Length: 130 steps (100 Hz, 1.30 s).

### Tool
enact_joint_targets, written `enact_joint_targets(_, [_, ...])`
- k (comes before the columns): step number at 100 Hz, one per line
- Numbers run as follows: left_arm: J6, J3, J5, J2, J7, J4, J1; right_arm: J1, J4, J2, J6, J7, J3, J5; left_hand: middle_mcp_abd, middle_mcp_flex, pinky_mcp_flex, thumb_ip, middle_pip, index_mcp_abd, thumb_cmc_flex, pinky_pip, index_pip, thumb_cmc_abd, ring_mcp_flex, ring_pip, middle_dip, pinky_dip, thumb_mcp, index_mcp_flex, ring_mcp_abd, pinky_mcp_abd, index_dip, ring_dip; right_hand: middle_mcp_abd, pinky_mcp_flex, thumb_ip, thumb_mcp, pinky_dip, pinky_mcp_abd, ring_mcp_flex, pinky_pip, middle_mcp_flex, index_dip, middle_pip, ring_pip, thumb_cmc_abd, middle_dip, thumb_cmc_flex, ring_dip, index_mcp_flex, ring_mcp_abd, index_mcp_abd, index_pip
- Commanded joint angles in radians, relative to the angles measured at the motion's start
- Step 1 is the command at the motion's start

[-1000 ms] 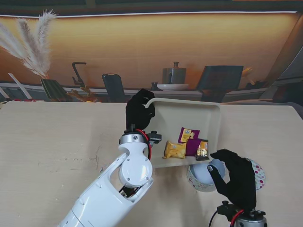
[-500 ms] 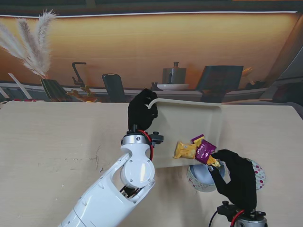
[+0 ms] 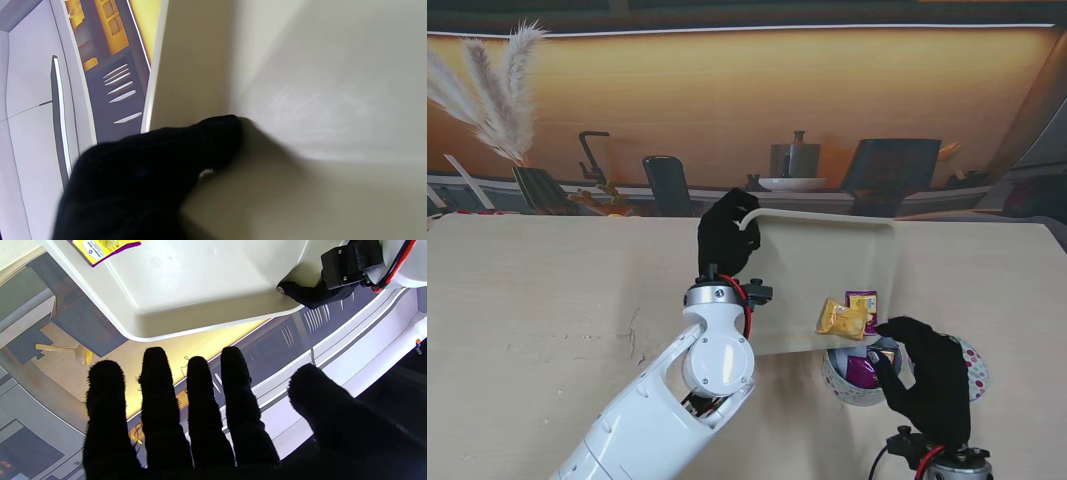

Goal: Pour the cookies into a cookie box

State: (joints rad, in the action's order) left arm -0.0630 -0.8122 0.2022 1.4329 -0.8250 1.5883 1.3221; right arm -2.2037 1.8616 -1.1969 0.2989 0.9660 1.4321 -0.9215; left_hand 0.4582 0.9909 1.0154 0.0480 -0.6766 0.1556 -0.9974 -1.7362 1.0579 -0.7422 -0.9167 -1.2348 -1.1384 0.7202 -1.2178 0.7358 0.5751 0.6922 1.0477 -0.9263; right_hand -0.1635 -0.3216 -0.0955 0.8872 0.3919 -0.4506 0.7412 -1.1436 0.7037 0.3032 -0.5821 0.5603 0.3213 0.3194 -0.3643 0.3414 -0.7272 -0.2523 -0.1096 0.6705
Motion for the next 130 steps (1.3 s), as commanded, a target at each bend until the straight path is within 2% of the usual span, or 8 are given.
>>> enact_joint_targets(1, [0.010, -0.004, 0.008, 0.001, 0.020, 0.024, 0.002, -0.003, 0.006, -0.004, 0.000, -0.015, -0.003, 0.002, -0.086, 0.096, 0.032, -0.073, -0.160, -0.035, -0.063, -0.095, 0.102, 0.129, -0.165, -0.228, -0.050, 0.002, -0.071, 0.060, -0.098, 0.006, 0.030, -0.024, -0.006, 0.013, 0.027, -0.010, 0.005, -0.012, -0.017, -0.003, -0.006, -0.004, -0.006, 0.014, -0.002, 0.002, 0.014, 0.007, 0.003, -0.030, 0.007, -0.014])
enact_joint_targets(59, [0.067, -0.004, 0.052, -0.012, 0.020, 0.048, 0.016, 0.000, 0.007, -0.005, -0.001, -0.023, -0.005, 0.010, -0.086, 0.092, 0.032, -0.078, -0.161, -0.035, -0.064, -0.092, 0.106, 0.132, -0.163, -0.226, -0.049, 0.000, -0.065, 0.056, -0.102, 0.006, 0.031, -0.022, -0.007, 0.012, 0.028, -0.011, 0.002, -0.009, -0.019, -0.003, -0.009, -0.005, -0.008, 0.016, -0.004, 0.003, 0.014, 0.008, 0.004, -0.033, 0.005, -0.013])
enact_joint_targets(72, [0.065, 0.007, 0.104, -0.021, 0.025, 0.025, 0.010, 0.001, 0.006, -0.005, -0.003, -0.025, -0.006, 0.012, -0.097, 0.094, 0.031, -0.083, -0.164, -0.045, -0.061, -0.082, 0.110, 0.137, -0.168, -0.224, -0.047, -0.007, -0.064, 0.053, -0.116, 0.006, 0.032, -0.019, -0.008, 0.013, 0.028, -0.011, 0.002, -0.009, -0.020, -0.003, -0.010, -0.005, -0.008, 0.016, -0.004, 0.003, 0.014, 0.008, 0.006, -0.033, 0.005, -0.013])
enact_joint_targets(93, [0.083, 0.018, 0.105, -0.010, -0.003, 0.009, 0.008, 0.002, 0.006, -0.005, -0.002, -0.023, -0.007, 0.012, -0.093, 0.092, 0.031, -0.085, -0.165, -0.040, -0.063, -0.076, 0.110, 0.136, -0.164, -0.221, -0.046, -0.013, -0.061, 0.053, -0.109, 0.006, 0.031, -0.018, -0.008, 0.012, 0.028, -0.011, 0.001, -0.009, -0.019, -0.003, -0.010, -0.005, -0.009, 0.017, -0.004, 0.003, 0.014, 0.008, 0.006, -0.032, 0.005, -0.013])
enact_joint_targets(130, [0.103, 0.014, 0.115, -0.012, -0.010, 0.012, 0.005, 0.004, 0.004, -0.007, -0.002, -0.023, -0.008, 0.017, -0.092, 0.093, 0.030, -0.089, -0.166, -0.041, -0.062, -0.077, 0.111, 0.135, -0.166, -0.222, -0.045, -0.017, -0.062, 0.053, -0.109, 0.006, 0.029, -0.016, -0.011, 0.012, 0.028, -0.011, -0.002, -0.007, -0.023, -0.004, -0.012, -0.006, -0.011, 0.017, -0.006, 0.004, 0.013, 0.009, 0.007, -0.032, 0.003, -0.013])
